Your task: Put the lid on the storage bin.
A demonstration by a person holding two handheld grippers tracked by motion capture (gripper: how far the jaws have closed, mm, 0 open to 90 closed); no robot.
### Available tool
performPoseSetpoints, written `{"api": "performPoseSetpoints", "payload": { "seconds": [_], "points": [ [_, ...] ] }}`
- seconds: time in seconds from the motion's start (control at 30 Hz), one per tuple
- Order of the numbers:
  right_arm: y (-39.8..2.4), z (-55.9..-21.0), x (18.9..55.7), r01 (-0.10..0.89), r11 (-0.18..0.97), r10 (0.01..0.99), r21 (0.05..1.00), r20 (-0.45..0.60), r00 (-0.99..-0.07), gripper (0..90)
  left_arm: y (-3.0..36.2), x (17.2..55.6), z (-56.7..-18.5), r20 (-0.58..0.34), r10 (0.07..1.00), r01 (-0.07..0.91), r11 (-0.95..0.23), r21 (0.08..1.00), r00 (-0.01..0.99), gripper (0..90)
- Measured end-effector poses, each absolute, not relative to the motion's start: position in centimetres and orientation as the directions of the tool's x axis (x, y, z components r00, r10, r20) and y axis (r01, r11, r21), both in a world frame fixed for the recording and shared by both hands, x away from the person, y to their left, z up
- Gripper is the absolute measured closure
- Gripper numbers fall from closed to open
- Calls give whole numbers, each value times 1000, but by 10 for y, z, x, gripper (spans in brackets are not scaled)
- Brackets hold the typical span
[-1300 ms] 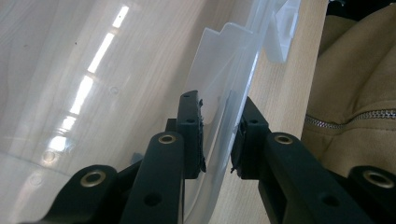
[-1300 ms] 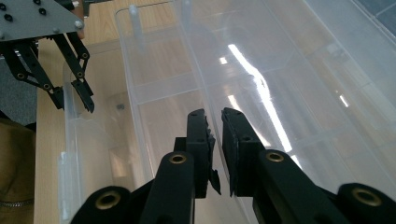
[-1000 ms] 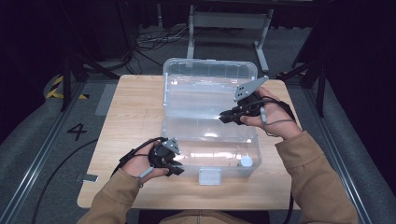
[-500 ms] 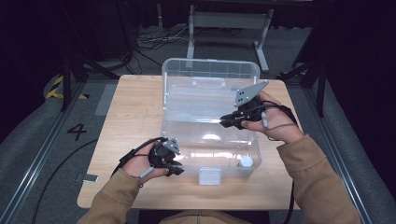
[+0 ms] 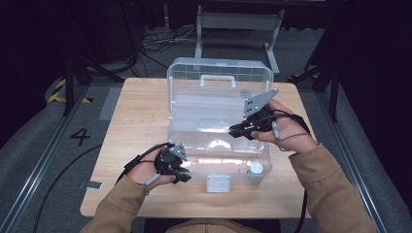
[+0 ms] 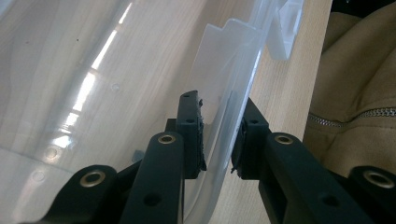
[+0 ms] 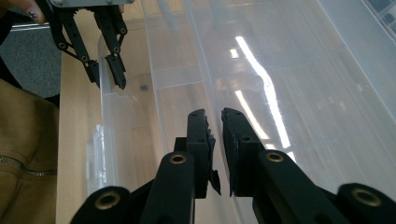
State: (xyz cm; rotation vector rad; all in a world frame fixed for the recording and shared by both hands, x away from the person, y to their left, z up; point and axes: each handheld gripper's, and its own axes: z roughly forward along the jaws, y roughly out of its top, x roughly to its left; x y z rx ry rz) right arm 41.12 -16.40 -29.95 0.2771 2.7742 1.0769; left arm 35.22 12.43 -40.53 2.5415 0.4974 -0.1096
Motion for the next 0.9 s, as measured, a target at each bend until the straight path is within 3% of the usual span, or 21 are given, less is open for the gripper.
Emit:
{"api": "performPoseSetpoints", "payload": {
  "seconds": [0.9],
  "points": [
    [-163,-305,398,97,737,202,668,-81,-976,818,124,352,-405,-178,330,374,-784,495,927,759]
  ]
}}
